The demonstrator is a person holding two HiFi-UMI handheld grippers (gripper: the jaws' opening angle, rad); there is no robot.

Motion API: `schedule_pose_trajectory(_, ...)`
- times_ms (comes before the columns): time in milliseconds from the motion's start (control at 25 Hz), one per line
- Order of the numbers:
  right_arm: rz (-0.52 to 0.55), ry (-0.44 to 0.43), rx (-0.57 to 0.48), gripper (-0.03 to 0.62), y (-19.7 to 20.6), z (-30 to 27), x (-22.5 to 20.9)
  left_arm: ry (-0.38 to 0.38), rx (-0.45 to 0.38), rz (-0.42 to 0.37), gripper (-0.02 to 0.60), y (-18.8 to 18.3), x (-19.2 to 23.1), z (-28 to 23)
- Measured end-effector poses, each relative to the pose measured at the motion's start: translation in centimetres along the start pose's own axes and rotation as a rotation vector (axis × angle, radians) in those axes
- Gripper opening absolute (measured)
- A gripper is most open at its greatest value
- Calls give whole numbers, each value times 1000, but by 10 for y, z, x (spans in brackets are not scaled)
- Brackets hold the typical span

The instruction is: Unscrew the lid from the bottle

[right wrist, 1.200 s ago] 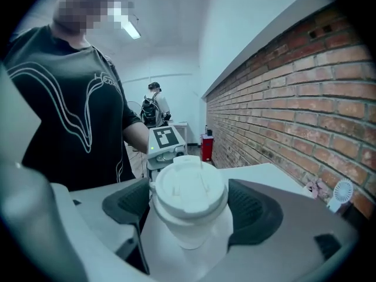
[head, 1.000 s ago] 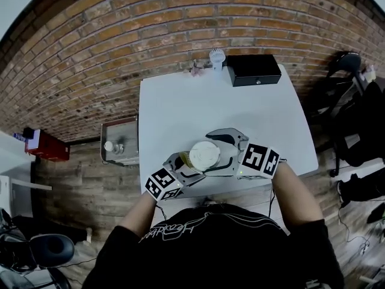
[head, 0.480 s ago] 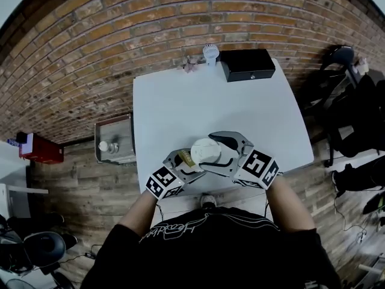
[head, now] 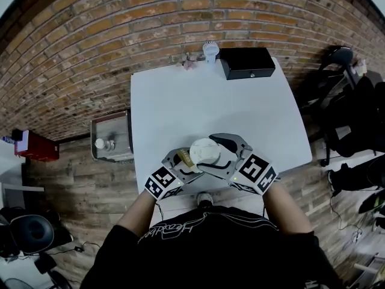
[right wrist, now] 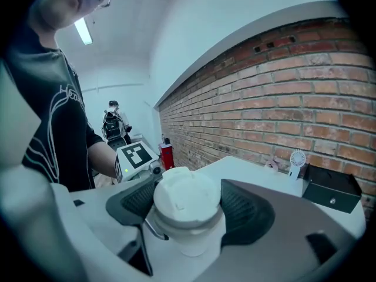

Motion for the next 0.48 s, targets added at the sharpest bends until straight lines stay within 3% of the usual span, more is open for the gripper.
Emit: schedule_pose_trajectory(480, -11, 3, -11, 341, -1, -2, 1, -14, 24, 21, 327, 0, -3, -1)
Point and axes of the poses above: the fingertips, and each gripper's own axes: z backward along the fingers, x to its left, y out of its underside, the point moved 10 cm from there along z, backward along the fingers, and after that the axes turned 12 degrees about x, right-handed, at the moved point
